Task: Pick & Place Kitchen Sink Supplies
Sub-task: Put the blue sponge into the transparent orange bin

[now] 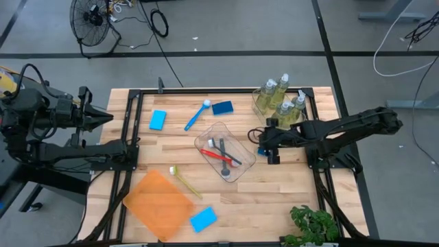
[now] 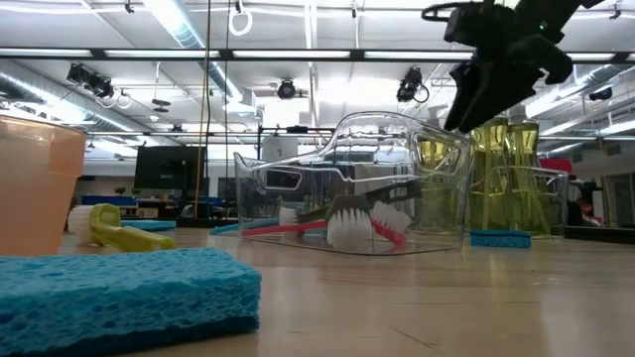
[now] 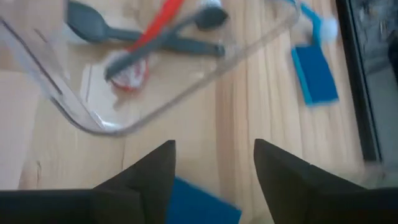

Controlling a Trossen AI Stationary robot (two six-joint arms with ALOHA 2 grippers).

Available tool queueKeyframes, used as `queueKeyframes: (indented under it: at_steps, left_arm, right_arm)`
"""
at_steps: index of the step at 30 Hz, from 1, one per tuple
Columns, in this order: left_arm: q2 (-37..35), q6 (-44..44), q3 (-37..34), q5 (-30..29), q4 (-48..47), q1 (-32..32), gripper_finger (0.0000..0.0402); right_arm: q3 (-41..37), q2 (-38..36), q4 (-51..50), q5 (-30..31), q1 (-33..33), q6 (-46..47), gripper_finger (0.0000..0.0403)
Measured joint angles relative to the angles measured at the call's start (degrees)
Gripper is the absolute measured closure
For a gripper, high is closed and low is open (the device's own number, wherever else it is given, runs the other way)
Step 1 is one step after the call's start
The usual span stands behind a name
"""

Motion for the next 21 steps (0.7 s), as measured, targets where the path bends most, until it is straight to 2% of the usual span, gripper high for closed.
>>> queueKeyframes:
  at_steps: [5,11,21]
  left_arm:
    - [0.0,0.0,0.0,0.0,0.0,0.0,0.0374]
    - [0.0,0.0,0.0,0.0,0.0,0.0,0.0374]
    - [0.0,0.0,0.0,0.0,0.0,0.0,0.0374]
  right_arm:
    - [0.0,0.0,-3.4,-0.3,-0.5,5.6,0.0165]
    - [0.0,0.8,-6.6,-1.6,-0.4,12.5,0.0168]
    - [0.0,4.6,-8.8,-1.7,1.1,16.8,0.0170]
